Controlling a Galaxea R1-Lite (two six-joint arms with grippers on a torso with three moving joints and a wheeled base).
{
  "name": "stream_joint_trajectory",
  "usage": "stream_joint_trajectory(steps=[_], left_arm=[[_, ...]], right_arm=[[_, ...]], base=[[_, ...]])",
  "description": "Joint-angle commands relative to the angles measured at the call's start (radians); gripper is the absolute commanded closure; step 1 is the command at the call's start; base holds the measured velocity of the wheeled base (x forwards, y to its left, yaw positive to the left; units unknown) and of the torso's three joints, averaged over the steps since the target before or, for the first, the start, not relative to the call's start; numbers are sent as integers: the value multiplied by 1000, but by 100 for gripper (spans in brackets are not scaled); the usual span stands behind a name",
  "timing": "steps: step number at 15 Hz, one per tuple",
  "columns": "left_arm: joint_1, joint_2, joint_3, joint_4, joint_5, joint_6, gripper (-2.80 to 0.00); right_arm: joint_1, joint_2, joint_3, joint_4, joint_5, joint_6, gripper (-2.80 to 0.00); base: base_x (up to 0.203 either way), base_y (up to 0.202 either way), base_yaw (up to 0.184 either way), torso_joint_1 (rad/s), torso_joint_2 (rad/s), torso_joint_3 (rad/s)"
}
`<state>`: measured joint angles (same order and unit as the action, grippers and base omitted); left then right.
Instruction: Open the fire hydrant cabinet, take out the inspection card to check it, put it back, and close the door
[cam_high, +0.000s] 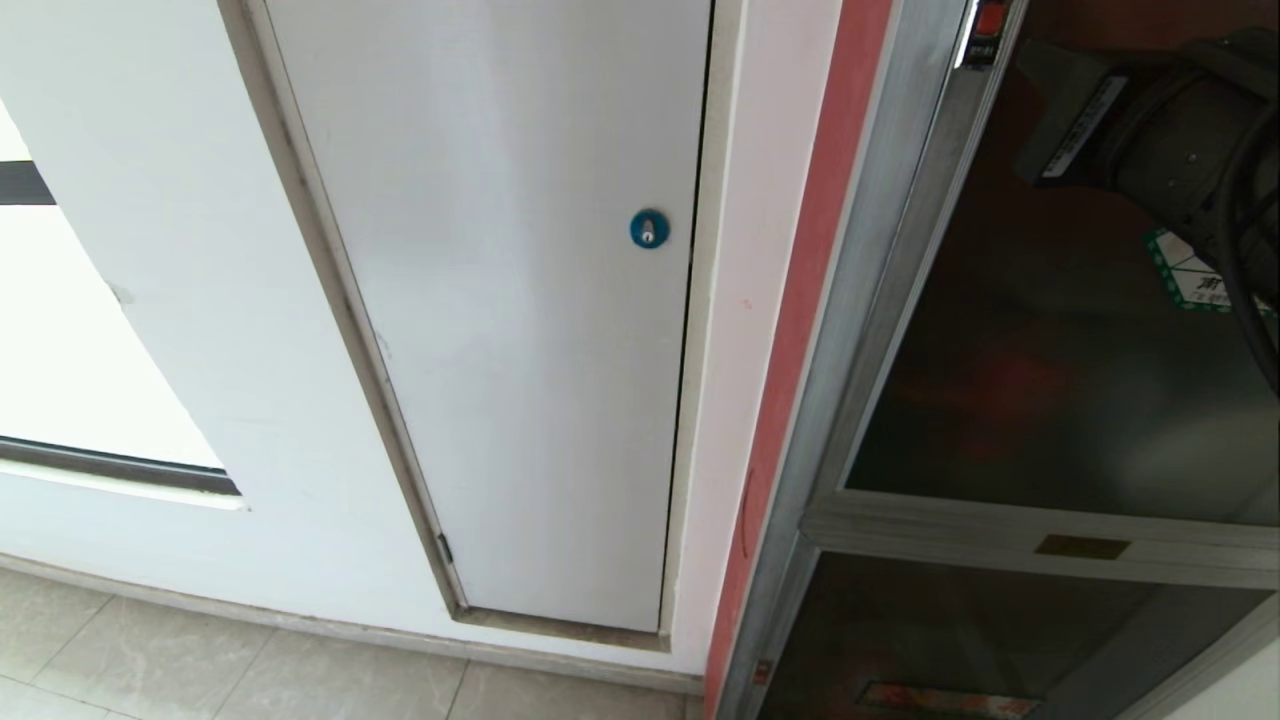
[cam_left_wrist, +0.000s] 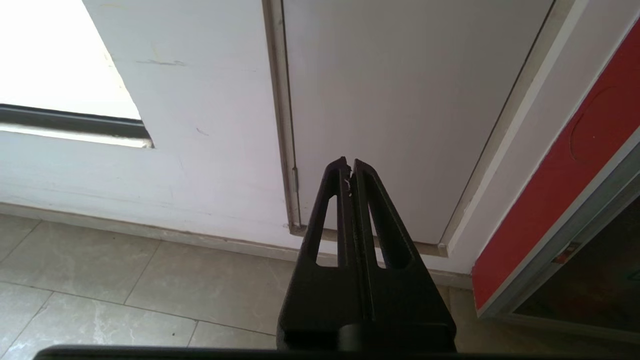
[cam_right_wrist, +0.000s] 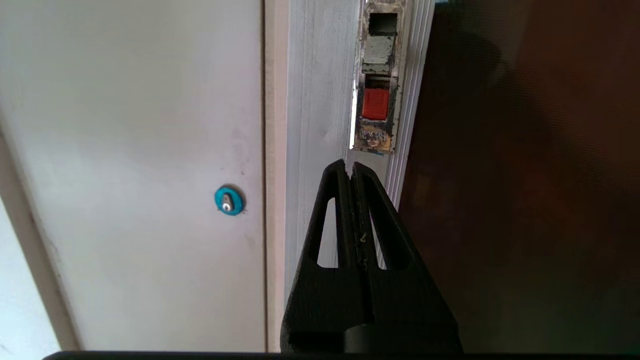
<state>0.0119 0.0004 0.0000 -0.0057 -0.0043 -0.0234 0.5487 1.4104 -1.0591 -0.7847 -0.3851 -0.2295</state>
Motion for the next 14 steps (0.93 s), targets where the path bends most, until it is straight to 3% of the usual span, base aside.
stream_joint_trajectory(steps=[1, 2, 3, 5, 10, 14], left_arm=[[0, 0, 0, 0, 0, -1, 0], [0, 0, 0, 0, 0, 0, 0], [0, 1, 0, 0, 0, -1, 0], [0, 0, 0, 0, 0, 0, 0], [0, 1, 0, 0, 0, 0, 0], [0, 0, 0, 0, 0, 0, 0]], right_arm=[[-1, -3, -1, -4, -1, -40, 0], [-1, -3, -2, -4, -1, -58, 0], [-1, -1, -7, -4, -1, -63, -280], [-1, 1, -39, -9, -1, -70, -280], [0, 62, -48, -171, -1, -129, -280], [-1, 102, -75, -174, -2, -133, -280]], base=[[0, 0, 0, 0, 0, 0], [0, 0, 0, 0, 0, 0], [0, 0, 0, 0, 0, 0], [0, 0, 0, 0, 0, 0], [0, 0, 0, 0, 0, 0], [0, 0, 0, 0, 0, 0]])
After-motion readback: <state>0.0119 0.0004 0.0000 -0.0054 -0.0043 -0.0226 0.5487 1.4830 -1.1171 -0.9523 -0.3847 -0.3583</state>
